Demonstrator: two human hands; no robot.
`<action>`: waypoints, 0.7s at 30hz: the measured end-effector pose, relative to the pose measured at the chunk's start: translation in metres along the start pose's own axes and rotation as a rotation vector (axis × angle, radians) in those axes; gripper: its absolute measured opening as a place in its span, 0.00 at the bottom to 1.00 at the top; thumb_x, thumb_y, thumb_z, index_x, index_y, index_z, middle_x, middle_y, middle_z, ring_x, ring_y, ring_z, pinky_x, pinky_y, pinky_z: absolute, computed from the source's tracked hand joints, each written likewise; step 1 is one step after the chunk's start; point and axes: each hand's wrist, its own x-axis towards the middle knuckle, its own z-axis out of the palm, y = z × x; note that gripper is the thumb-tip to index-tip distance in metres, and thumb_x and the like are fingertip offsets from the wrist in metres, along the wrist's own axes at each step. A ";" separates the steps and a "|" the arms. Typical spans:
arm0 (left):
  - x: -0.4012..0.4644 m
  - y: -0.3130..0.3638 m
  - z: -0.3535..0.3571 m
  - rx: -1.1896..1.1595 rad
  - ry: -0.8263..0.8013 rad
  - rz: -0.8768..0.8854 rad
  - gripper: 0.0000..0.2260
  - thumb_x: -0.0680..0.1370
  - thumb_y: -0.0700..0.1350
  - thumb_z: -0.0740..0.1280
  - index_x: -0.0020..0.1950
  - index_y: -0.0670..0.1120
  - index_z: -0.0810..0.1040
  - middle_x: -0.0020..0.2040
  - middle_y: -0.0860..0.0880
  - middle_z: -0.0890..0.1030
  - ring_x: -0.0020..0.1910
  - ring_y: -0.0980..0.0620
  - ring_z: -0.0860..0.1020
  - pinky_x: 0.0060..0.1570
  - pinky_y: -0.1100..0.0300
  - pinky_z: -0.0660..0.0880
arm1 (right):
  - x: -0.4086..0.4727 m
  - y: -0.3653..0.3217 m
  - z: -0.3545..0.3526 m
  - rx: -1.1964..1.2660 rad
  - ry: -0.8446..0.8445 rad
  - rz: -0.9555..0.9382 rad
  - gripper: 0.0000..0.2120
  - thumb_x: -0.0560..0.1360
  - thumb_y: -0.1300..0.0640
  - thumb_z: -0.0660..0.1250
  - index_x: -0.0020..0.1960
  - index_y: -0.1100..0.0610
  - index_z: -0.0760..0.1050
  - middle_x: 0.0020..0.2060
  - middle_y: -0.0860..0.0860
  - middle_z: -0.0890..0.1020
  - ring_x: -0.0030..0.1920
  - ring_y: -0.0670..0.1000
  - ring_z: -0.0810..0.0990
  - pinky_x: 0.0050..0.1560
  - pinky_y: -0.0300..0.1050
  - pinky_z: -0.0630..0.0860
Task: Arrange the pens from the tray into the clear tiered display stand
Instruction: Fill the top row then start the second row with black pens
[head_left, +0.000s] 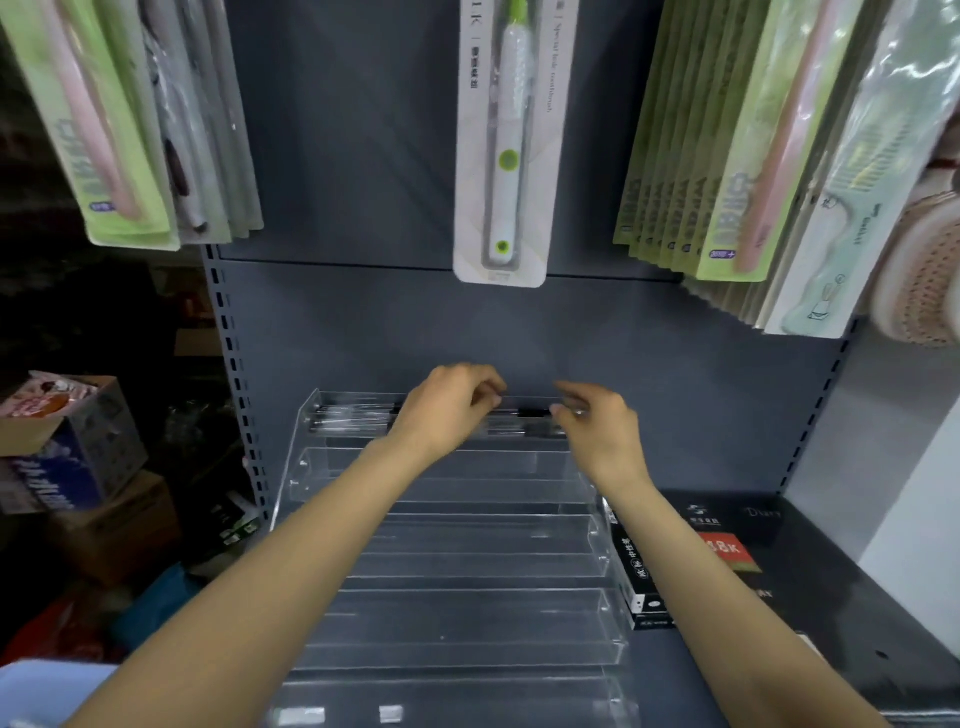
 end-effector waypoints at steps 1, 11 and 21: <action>-0.010 -0.008 -0.007 -0.009 0.034 -0.012 0.08 0.76 0.43 0.66 0.54 0.49 0.79 0.48 0.52 0.82 0.47 0.54 0.78 0.50 0.53 0.77 | -0.003 -0.010 0.009 0.009 -0.018 -0.024 0.15 0.77 0.62 0.64 0.64 0.59 0.75 0.58 0.54 0.80 0.59 0.52 0.78 0.61 0.35 0.69; -0.147 -0.133 -0.127 0.038 0.262 -0.285 0.03 0.76 0.43 0.67 0.48 0.49 0.78 0.42 0.52 0.80 0.42 0.53 0.78 0.45 0.54 0.77 | -0.073 -0.140 0.161 0.160 -0.385 -0.167 0.13 0.77 0.62 0.62 0.60 0.57 0.78 0.56 0.51 0.82 0.55 0.48 0.80 0.54 0.32 0.71; -0.310 -0.315 -0.189 0.039 0.021 -0.694 0.04 0.76 0.43 0.66 0.47 0.49 0.79 0.45 0.47 0.83 0.48 0.47 0.80 0.46 0.54 0.77 | -0.181 -0.219 0.363 0.000 -0.772 -0.107 0.15 0.79 0.61 0.60 0.64 0.60 0.75 0.57 0.57 0.81 0.56 0.55 0.79 0.57 0.49 0.75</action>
